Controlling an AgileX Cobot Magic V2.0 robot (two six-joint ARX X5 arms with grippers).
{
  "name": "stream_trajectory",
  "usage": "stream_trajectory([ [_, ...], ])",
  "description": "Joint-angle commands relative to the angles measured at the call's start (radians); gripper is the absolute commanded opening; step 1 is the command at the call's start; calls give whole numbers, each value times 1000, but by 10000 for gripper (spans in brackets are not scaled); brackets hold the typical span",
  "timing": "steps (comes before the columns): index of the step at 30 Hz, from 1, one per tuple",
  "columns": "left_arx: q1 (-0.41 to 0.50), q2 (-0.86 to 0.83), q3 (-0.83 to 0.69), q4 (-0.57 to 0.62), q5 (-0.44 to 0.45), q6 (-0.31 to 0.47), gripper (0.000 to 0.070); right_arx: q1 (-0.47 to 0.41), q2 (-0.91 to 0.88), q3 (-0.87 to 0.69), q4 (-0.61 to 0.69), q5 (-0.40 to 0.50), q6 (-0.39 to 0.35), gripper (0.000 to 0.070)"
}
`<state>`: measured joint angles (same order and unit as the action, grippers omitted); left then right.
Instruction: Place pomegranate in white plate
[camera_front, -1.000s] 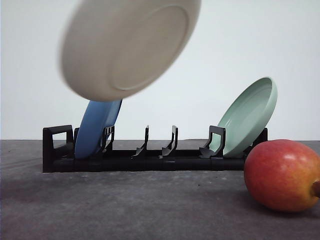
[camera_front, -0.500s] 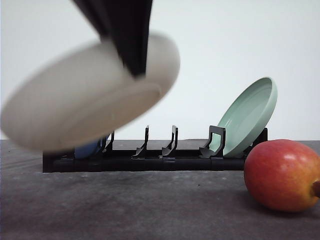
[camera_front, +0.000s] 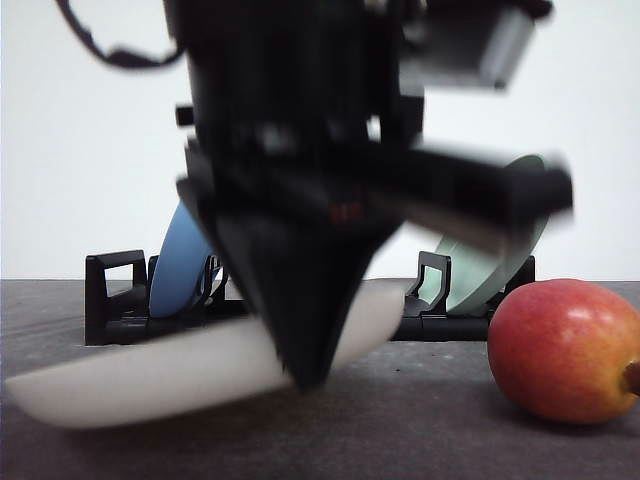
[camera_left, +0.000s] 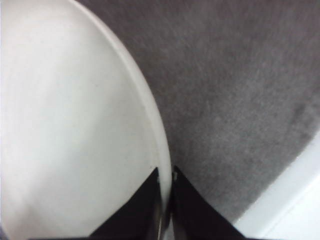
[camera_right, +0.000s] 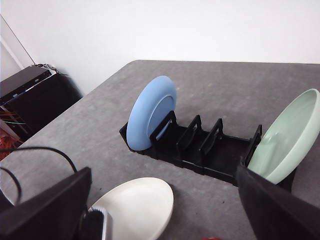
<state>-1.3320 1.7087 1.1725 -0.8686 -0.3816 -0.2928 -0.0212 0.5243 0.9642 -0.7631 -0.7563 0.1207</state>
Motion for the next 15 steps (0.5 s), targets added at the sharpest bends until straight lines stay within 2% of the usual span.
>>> stream_trajectory([
  [1,-15,34,11,8,-3,-10,0,0,3,16,2,-2,3,591],
  [6,-24,52,11,42,-3,-9,15,0,3,16,1,-3,3,591],
  [8,-23,50,11,50,-3,-10,115,0,3,16,-1,-2,3,591],
  [11,-22,42,11,50,-3,-10,367,0,3,16,-1,-2,3,591],
  [13,-22,31,12,49,-3,-10,498,0,3,16,-2,-3,3,591],
  [15,-21,17,12,49,-3,-12,524,1,3,16,-7,-2,3,591],
])
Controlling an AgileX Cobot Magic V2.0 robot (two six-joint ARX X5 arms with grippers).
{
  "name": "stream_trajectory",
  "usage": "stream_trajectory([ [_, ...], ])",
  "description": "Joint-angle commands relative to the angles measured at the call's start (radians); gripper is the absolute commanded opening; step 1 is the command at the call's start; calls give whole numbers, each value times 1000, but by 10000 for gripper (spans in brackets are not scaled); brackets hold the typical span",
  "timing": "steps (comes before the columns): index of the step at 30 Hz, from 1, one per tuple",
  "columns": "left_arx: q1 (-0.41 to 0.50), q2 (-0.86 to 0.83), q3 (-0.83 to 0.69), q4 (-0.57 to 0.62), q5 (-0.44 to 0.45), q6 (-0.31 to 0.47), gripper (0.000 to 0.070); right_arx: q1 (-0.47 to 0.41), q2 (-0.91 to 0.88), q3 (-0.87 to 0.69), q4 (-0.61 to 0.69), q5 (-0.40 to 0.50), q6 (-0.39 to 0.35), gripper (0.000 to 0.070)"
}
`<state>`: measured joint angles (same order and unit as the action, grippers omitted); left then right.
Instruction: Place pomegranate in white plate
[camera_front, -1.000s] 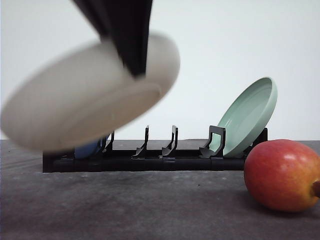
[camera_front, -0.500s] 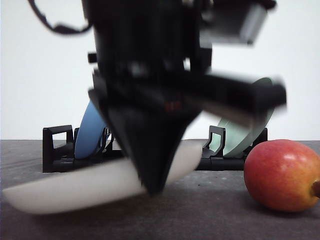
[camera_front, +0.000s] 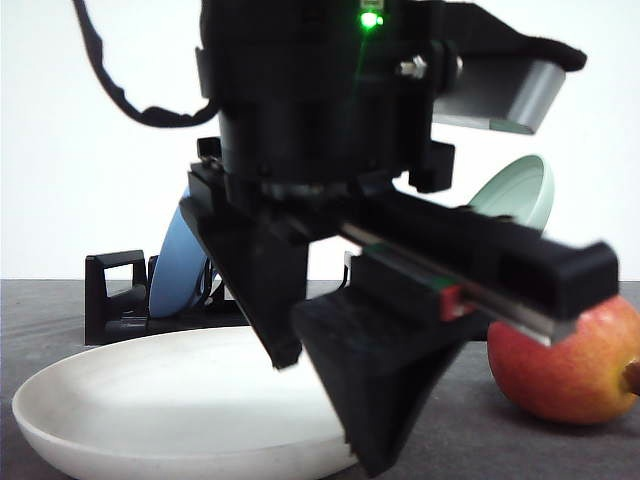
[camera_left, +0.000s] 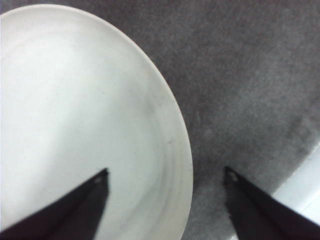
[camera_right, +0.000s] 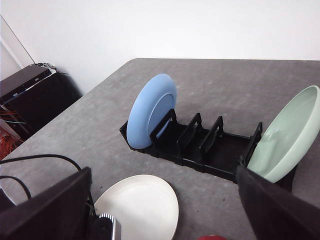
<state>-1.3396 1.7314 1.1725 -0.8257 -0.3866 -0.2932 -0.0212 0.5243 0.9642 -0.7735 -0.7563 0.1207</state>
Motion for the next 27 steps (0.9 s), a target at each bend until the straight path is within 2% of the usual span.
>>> stream_trajectory([
  [1,-14,-14,12,6,2,-12,524,2,3,16,0,-2,3,591],
  [2,-14,-26,12,5,2,-12,530,5,3,16,-7,-1,3,591],
  [6,-14,-91,12,2,2,-15,649,36,4,16,-26,5,3,591],
  [11,-14,-214,12,-34,2,-16,634,86,5,15,-55,38,4,591],
  [17,-14,-420,12,-73,2,-13,631,174,63,15,-209,116,1,592],
  [20,-14,-533,12,-83,2,-8,631,209,119,15,-264,162,-7,592],
  [27,-14,-758,-3,-117,2,-15,624,269,313,15,-282,184,-9,592],
])
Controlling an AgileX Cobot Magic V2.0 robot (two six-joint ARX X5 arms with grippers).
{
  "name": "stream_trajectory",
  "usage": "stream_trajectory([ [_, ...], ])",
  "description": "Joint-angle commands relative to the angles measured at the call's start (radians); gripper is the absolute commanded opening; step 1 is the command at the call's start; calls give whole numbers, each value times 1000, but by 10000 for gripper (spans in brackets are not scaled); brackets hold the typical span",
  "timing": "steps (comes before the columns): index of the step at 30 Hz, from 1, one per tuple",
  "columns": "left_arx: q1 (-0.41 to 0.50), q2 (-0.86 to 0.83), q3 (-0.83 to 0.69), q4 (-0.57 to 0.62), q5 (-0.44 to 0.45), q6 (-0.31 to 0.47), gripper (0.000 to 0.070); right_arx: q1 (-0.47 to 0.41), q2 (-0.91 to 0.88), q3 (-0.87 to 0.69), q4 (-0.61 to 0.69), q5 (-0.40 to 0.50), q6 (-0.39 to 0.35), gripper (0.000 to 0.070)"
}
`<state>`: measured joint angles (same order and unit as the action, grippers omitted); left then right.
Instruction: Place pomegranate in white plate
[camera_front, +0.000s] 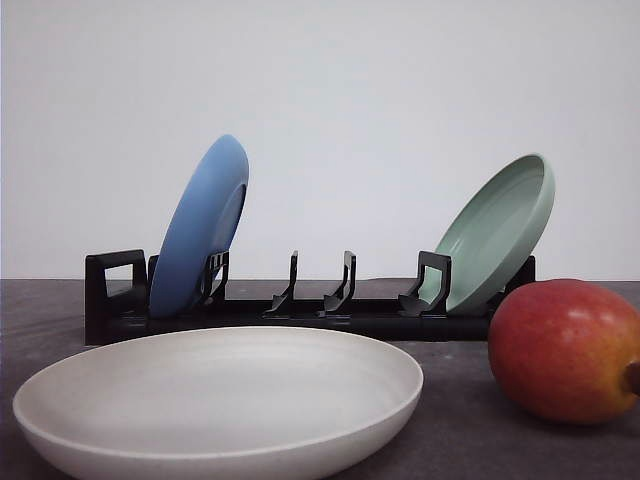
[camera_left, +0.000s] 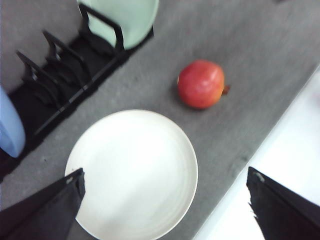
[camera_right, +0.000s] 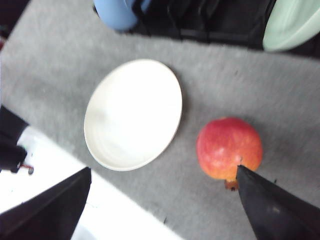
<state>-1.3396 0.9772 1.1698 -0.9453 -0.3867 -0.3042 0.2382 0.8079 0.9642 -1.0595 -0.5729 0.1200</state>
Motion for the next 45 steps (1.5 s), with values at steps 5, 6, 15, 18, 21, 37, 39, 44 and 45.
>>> stream_trajectory([
  [5,-14,-137,-87,5,2,-16,624,64,189,15,5,100,-21,607],
  [6,-14,-165,-116,7,2,-24,625,74,220,15,8,122,-28,625],
  [15,-15,-484,-408,161,4,-125,625,140,468,15,114,215,-52,643],
  [18,-15,-573,-462,171,4,-131,625,155,534,15,145,216,-54,644],
  [21,-15,-637,-481,169,4,-132,625,169,593,15,157,238,-61,643],
  [37,-15,-705,-482,122,-6,-135,625,236,757,15,163,264,-85,572],
  [39,-15,-705,-482,123,-6,-135,625,237,763,15,158,263,-84,511],
  [44,-15,-705,-482,123,-6,-135,625,237,763,38,121,263,-62,467],
  [45,-15,-705,-482,123,-6,-135,625,238,763,56,103,263,-56,467],
])
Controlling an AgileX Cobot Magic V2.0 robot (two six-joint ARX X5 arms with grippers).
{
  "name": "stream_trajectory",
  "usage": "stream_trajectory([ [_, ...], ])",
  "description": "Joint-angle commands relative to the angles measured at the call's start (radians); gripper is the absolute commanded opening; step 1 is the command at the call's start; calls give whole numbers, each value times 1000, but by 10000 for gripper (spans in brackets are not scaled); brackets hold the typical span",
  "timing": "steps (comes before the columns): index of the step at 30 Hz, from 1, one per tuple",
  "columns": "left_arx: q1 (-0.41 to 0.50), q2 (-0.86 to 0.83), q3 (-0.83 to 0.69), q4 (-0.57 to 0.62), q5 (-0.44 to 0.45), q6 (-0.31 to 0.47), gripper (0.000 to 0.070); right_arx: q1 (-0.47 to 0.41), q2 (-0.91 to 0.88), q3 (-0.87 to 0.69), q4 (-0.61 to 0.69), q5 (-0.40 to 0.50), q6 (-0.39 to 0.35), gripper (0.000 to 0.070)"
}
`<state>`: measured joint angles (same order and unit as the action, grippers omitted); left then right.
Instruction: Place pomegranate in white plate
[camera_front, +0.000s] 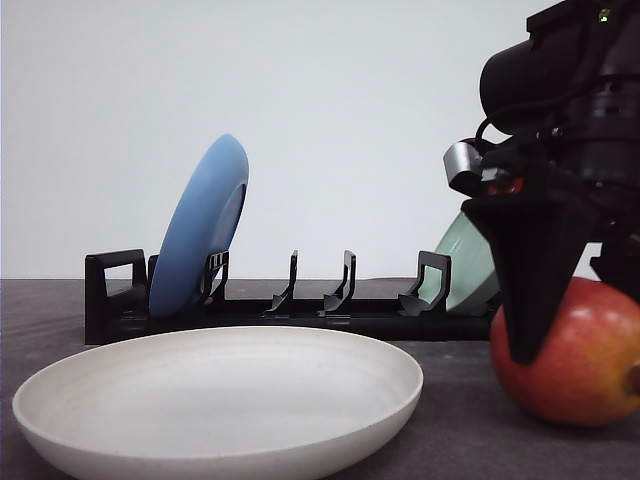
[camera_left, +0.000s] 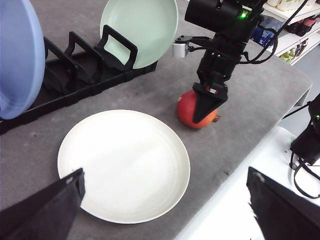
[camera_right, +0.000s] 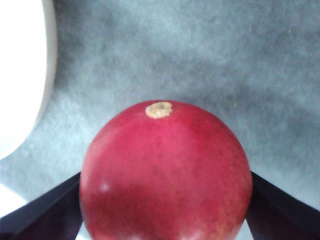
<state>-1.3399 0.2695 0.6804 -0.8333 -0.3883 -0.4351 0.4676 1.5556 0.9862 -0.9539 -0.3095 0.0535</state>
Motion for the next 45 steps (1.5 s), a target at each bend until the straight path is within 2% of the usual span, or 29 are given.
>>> stream_trajectory([
  [1,-14,2,8,11,-4,-4,625,11,16,53,-20,-1,15,467],
  [5,-14,2,8,11,-6,-4,625,58,20,160,-77,-5,45,467],
  [8,-14,2,8,12,-8,-4,625,119,22,232,-70,-6,67,468],
  [14,-14,2,8,17,-22,-3,625,272,37,273,89,-3,156,468],
  [21,-14,2,8,17,-168,-2,625,402,130,273,250,2,246,467],
  [28,-14,2,8,17,-174,5,625,445,239,273,308,6,266,468],
  [35,-14,2,8,17,-174,4,625,451,263,273,304,29,277,471],
  [39,-14,2,8,18,-175,3,625,451,263,273,302,19,282,521],
  [43,-14,2,8,18,-178,4,625,452,263,273,303,20,286,691],
  [45,-14,2,8,18,-179,4,625,452,262,273,304,22,287,700],
])
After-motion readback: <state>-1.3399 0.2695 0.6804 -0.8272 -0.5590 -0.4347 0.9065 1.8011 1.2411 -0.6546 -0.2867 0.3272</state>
